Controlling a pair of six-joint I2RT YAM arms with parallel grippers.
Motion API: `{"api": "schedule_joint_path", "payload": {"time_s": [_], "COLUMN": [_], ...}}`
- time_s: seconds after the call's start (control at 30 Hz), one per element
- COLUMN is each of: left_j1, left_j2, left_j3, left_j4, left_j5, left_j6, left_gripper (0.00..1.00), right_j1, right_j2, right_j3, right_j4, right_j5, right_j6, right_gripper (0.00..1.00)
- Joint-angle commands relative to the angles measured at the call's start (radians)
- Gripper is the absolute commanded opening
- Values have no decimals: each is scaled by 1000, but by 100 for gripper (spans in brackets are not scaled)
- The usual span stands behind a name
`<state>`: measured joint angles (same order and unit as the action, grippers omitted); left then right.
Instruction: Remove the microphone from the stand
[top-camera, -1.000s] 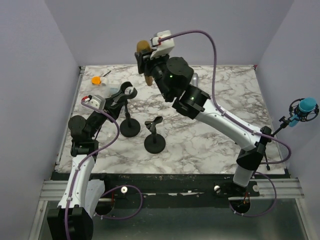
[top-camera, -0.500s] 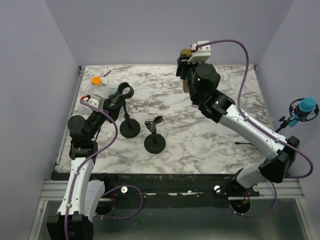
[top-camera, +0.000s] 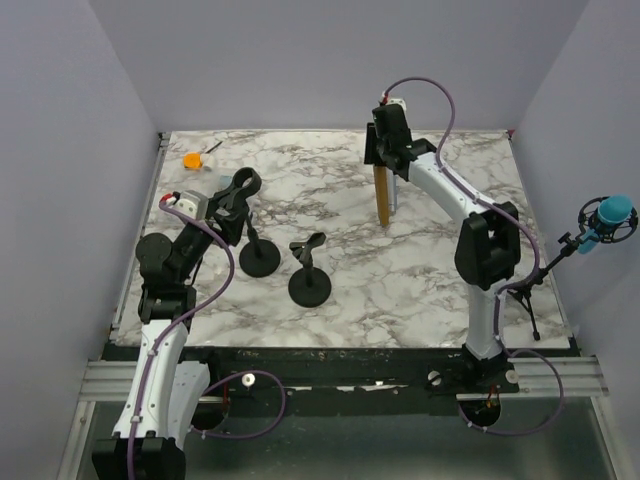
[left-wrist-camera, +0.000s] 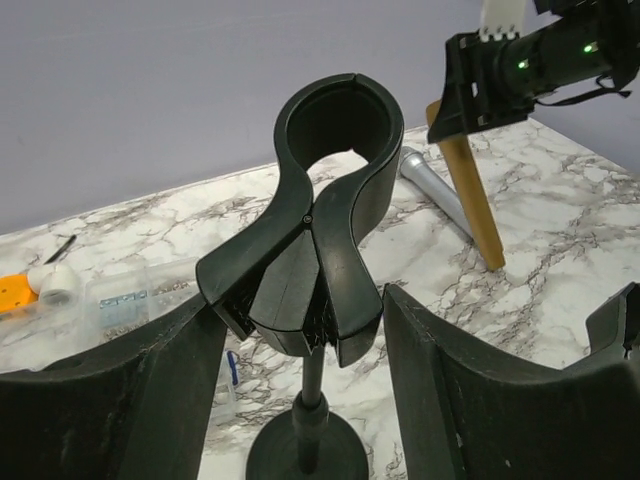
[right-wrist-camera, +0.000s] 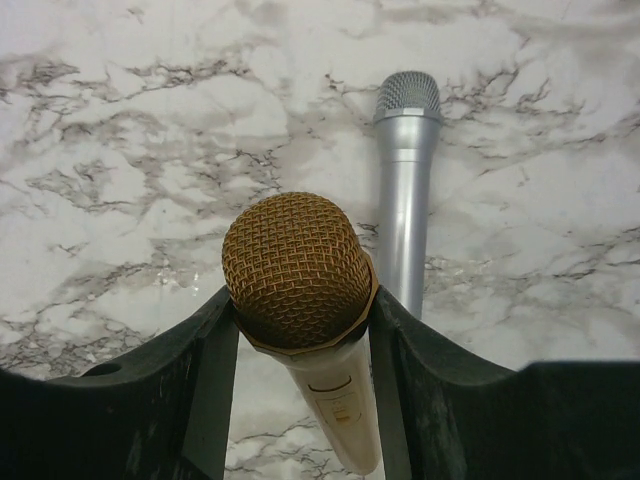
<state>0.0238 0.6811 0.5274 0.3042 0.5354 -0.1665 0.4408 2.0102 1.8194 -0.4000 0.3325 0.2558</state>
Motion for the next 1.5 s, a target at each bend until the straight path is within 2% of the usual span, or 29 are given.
{"api": "schedule_joint_path", "payload": {"time_s": [0.0, 0.33, 0.43, 0.5, 0.57, 0.83, 1.0, 1.33, 1.47], "left_j1": [-9, -15, -19, -21, -21, -21, -21, -67, -71], "left_j2": [-19, -43, -45, -45, -45, -46, -39, -49, -51], "left_j3": [16, 33, 46, 53, 61, 71, 88, 86, 90], "left_j4": [-23, -63, -86, -101, -117, -126, -155, -172, -178], "left_j5": [-10, -55, -62, -81, -101, -88, -84, -106, -106], "left_j6": [-13, -21, -19, -25, -25, -28, -16, 4, 7], "left_gripper": [63, 70, 74, 82, 88, 93, 94, 94, 94], "right_j1": [-12, -21, -25, -27, -27, -29, -29, -30, -30], "right_j2": [111, 354, 428, 471, 505, 583, 668, 734, 755], "right_j3": [146, 389, 457, 493, 521, 565, 665, 709, 742], "right_j4": [-129, -169, -177, -180, -181, -108, -120, -67, -94], "right_j5": [-104, -62, -32, 1, 32, 50, 31, 26, 8], "right_j6": [52, 145, 205, 238, 260, 225, 207, 191, 163], "right_gripper": [18, 19, 19, 19, 19, 22, 30, 37, 51]}}
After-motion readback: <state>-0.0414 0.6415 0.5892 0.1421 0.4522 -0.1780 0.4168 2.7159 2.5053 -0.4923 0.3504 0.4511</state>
